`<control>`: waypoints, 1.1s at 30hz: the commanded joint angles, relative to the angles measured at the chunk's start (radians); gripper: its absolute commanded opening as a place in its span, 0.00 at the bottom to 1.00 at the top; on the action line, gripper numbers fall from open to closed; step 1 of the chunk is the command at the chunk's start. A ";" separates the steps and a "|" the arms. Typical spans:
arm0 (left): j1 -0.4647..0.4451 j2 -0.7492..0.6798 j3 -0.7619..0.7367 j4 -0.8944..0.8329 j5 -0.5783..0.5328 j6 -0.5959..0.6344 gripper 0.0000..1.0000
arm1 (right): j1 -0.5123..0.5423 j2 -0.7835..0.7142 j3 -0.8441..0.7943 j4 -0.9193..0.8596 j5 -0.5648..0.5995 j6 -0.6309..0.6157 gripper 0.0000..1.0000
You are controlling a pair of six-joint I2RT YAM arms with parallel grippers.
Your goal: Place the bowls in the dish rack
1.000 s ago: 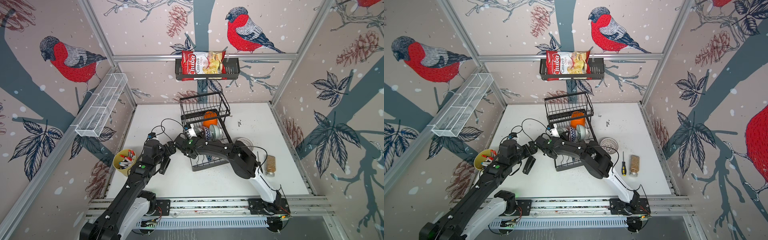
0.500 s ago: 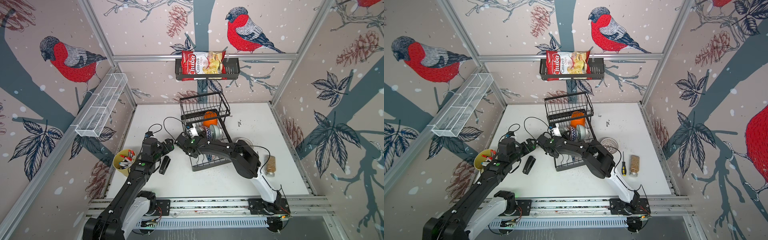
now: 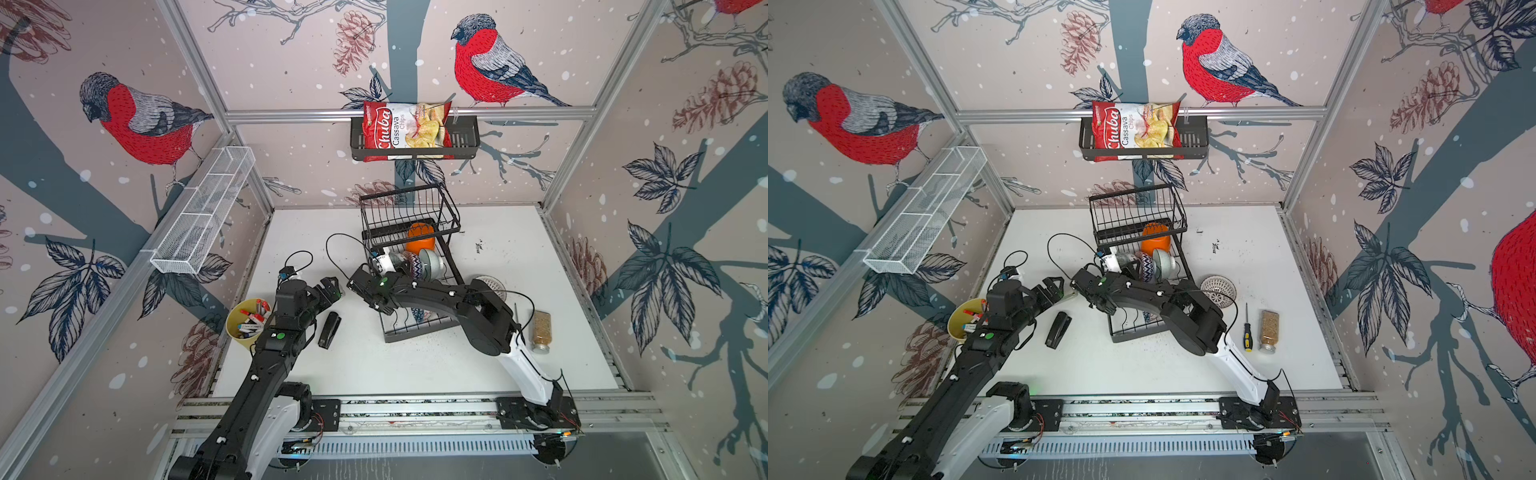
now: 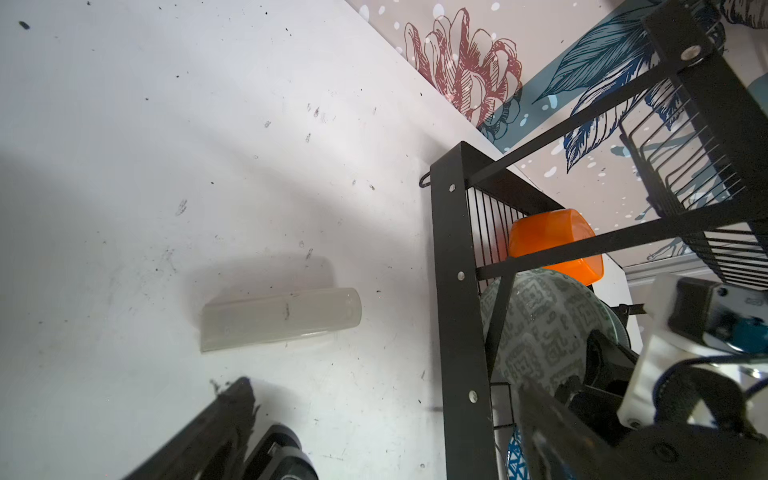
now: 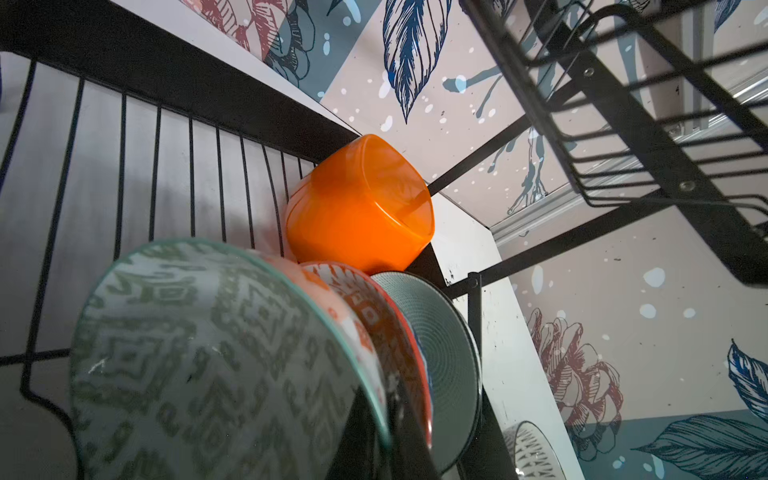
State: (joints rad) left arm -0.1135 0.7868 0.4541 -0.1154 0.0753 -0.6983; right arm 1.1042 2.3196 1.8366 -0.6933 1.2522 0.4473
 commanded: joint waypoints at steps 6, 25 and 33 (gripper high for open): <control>0.004 -0.004 -0.018 0.049 0.020 0.002 0.96 | 0.010 0.034 0.022 -0.009 0.003 -0.018 0.00; 0.007 -0.026 -0.034 0.072 0.041 0.002 0.96 | 0.054 0.083 0.081 -0.080 -0.007 0.041 0.05; 0.006 -0.027 -0.035 0.077 0.044 0.005 0.96 | 0.063 0.097 0.109 -0.078 -0.021 0.030 0.06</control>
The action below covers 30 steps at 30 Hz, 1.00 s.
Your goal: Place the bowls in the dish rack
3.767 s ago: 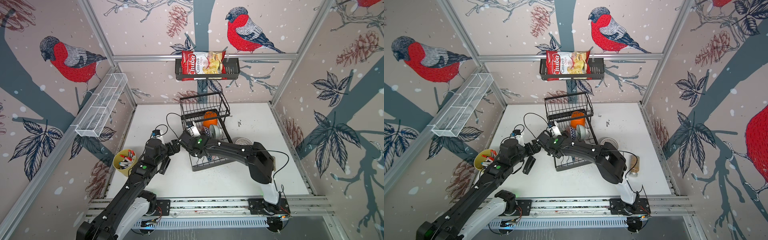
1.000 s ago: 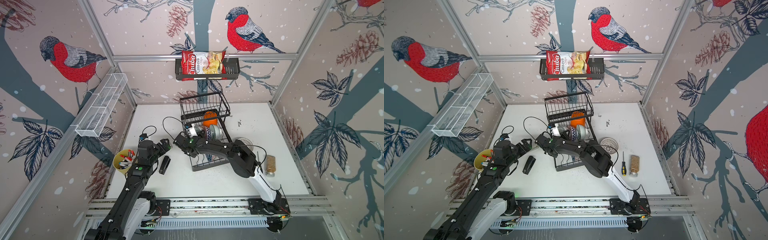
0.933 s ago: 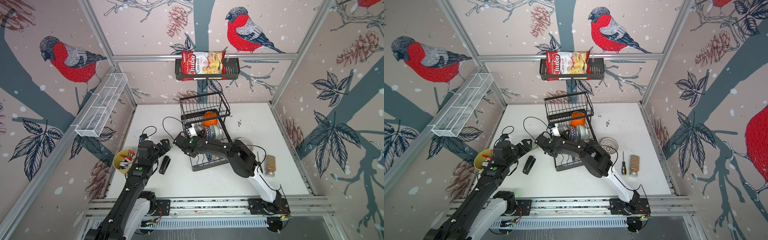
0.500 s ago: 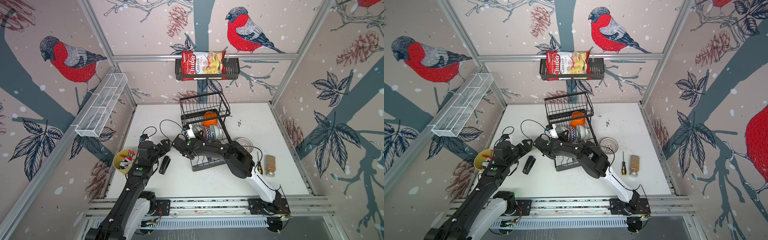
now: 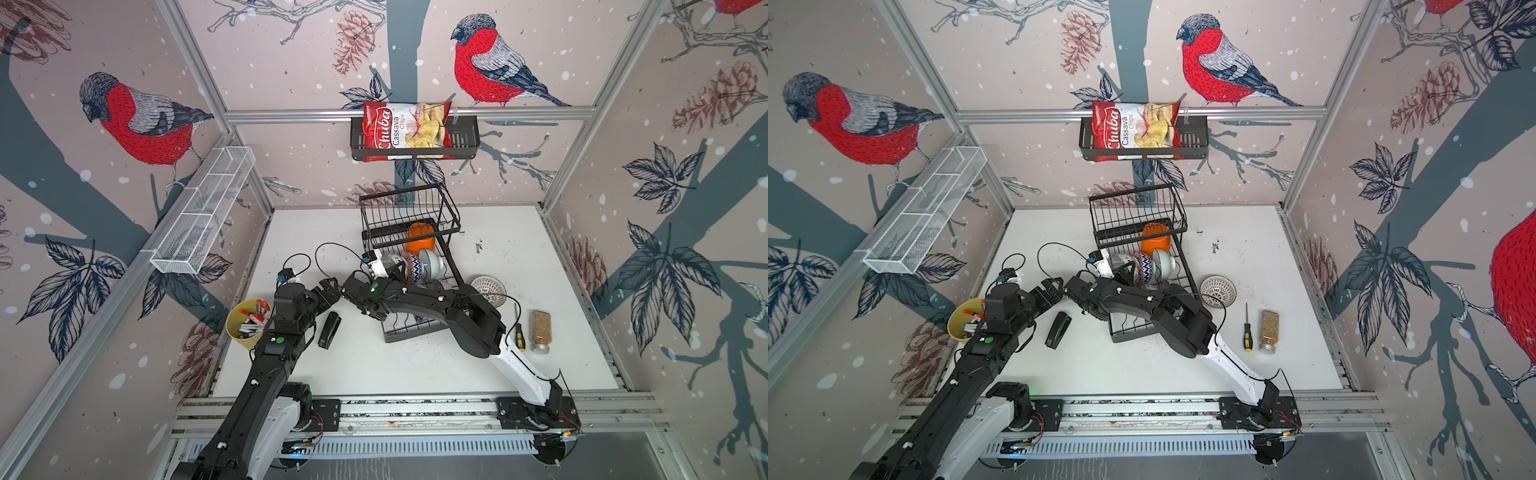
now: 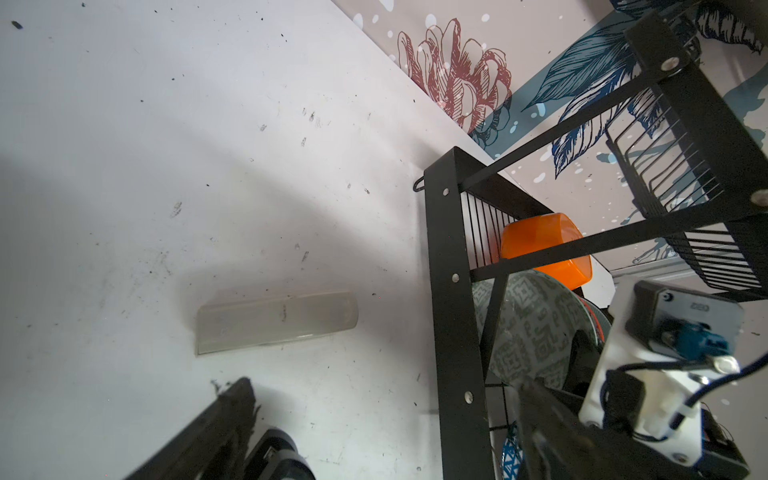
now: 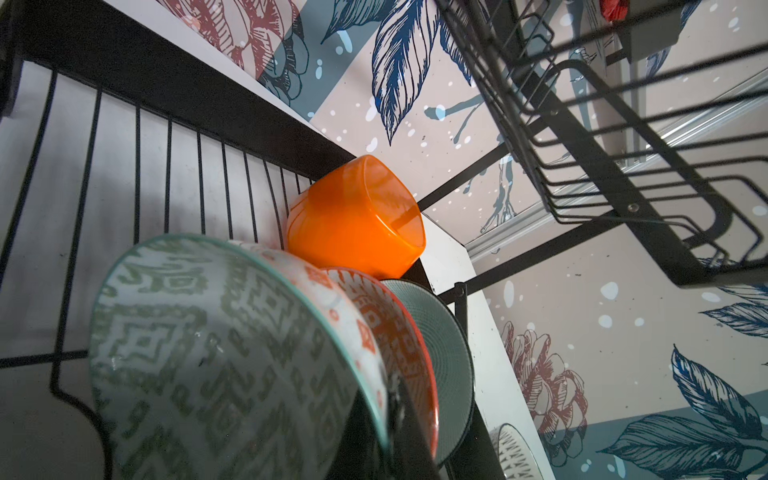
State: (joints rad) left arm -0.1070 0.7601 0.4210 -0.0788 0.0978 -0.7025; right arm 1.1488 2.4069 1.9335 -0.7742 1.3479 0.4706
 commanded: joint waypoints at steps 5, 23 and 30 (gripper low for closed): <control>0.000 0.000 -0.004 0.042 0.020 0.011 0.96 | 0.030 0.017 0.031 0.001 -0.124 0.002 0.09; 0.000 -0.005 -0.005 0.043 0.026 0.011 0.96 | 0.045 0.034 0.089 -0.051 -0.147 0.051 0.19; 0.000 -0.008 -0.003 0.039 0.028 0.014 0.96 | 0.047 0.033 0.099 -0.063 -0.149 0.063 0.25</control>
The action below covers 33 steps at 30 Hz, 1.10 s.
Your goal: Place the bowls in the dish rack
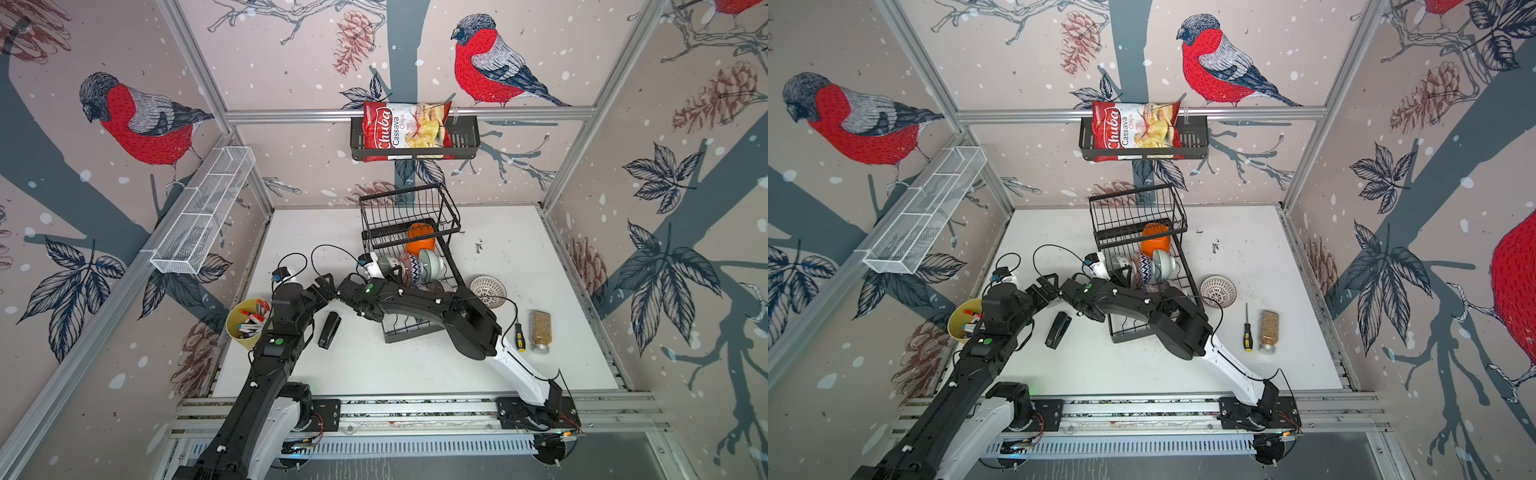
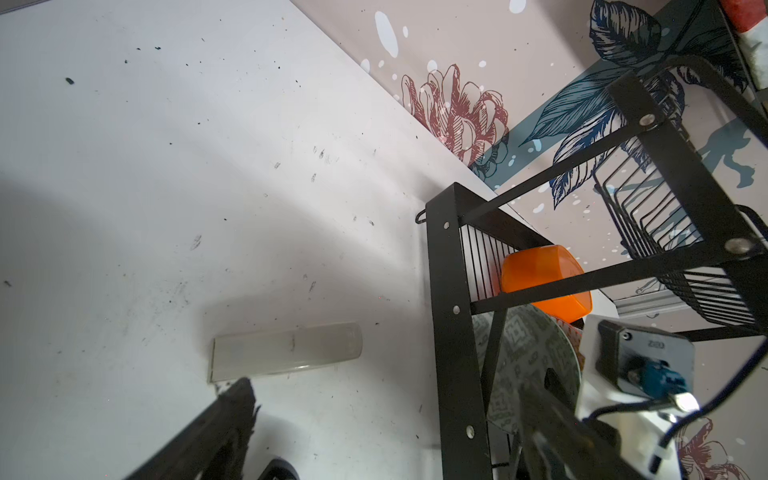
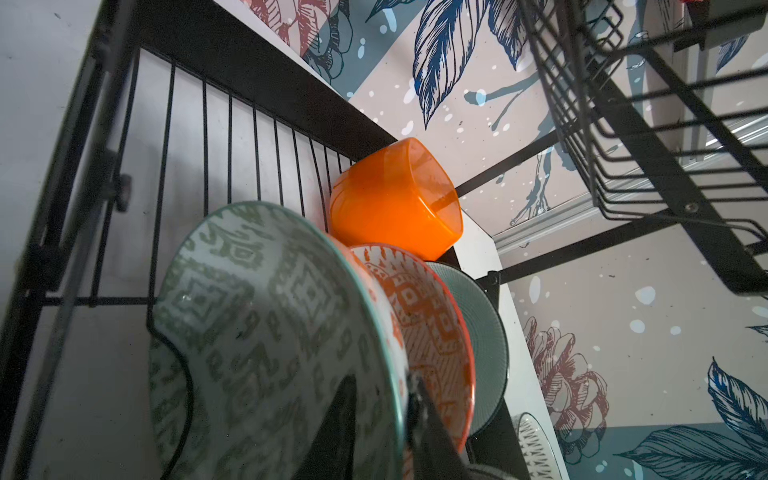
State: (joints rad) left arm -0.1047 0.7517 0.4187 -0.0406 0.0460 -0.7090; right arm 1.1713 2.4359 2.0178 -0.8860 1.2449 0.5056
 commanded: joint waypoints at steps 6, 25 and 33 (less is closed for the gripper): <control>-0.003 -0.006 -0.002 0.000 0.081 0.019 0.96 | 0.031 -0.001 0.021 0.047 -0.046 0.030 0.35; -0.003 -0.025 0.002 -0.007 0.085 0.023 0.96 | 0.050 -0.042 0.008 0.005 -0.033 0.067 0.87; -0.002 -0.026 0.008 -0.015 0.086 0.025 0.96 | 0.056 -0.095 -0.051 -0.032 -0.044 0.125 0.90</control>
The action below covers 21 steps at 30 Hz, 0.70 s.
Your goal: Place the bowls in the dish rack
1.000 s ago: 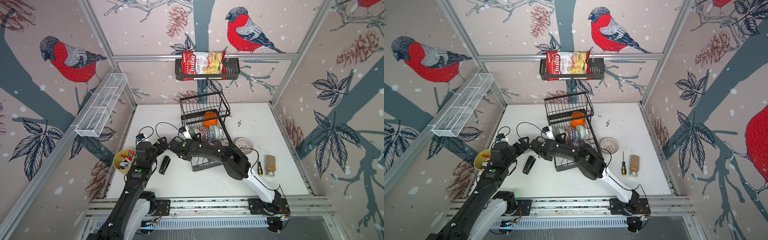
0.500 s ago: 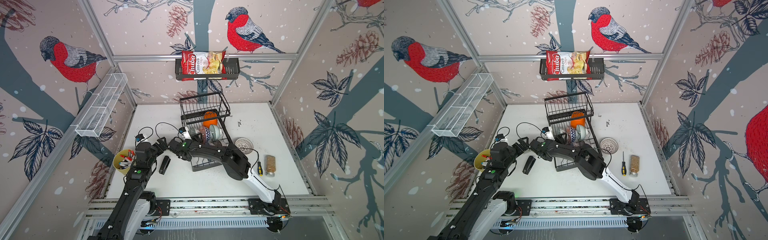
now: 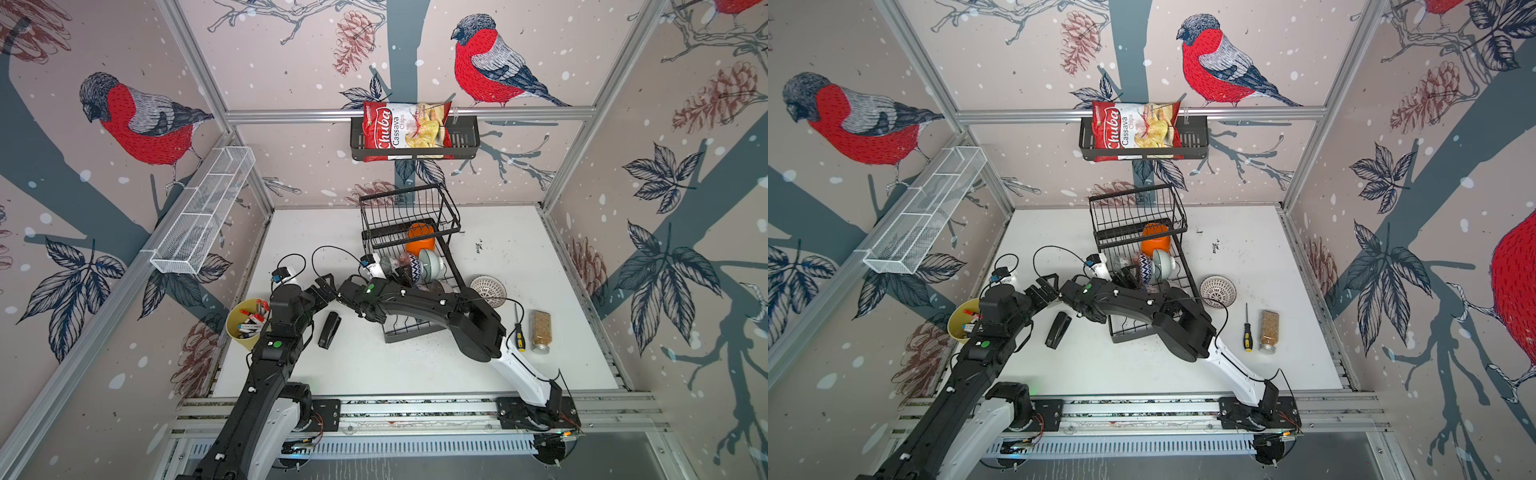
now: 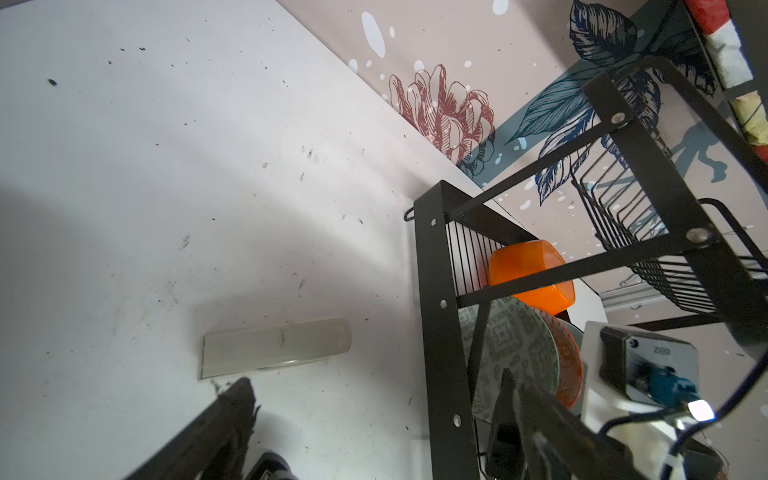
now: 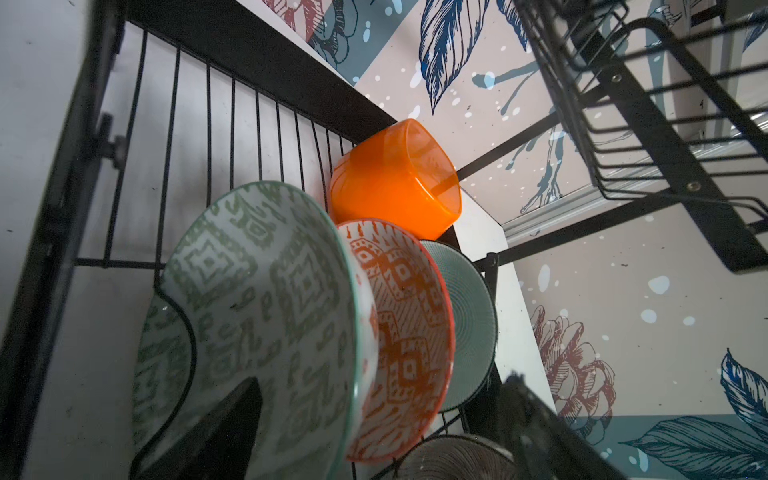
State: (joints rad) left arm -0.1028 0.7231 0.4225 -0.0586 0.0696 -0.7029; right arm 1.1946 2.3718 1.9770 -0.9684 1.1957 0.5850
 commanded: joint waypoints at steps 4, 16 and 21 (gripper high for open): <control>-0.005 0.011 0.005 0.003 0.067 0.018 0.96 | 0.038 -0.072 -0.057 0.075 -0.013 0.041 0.90; -0.004 0.000 0.014 0.005 0.101 0.018 0.96 | 0.042 -0.156 -0.155 0.149 -0.062 0.017 0.91; -0.004 -0.018 0.028 0.000 0.133 0.025 0.96 | 0.036 -0.188 -0.180 0.158 -0.074 0.025 0.92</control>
State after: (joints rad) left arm -0.1070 0.7147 0.4381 -0.0673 0.1673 -0.6979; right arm 1.2331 2.2101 1.8076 -0.8196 1.1229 0.6006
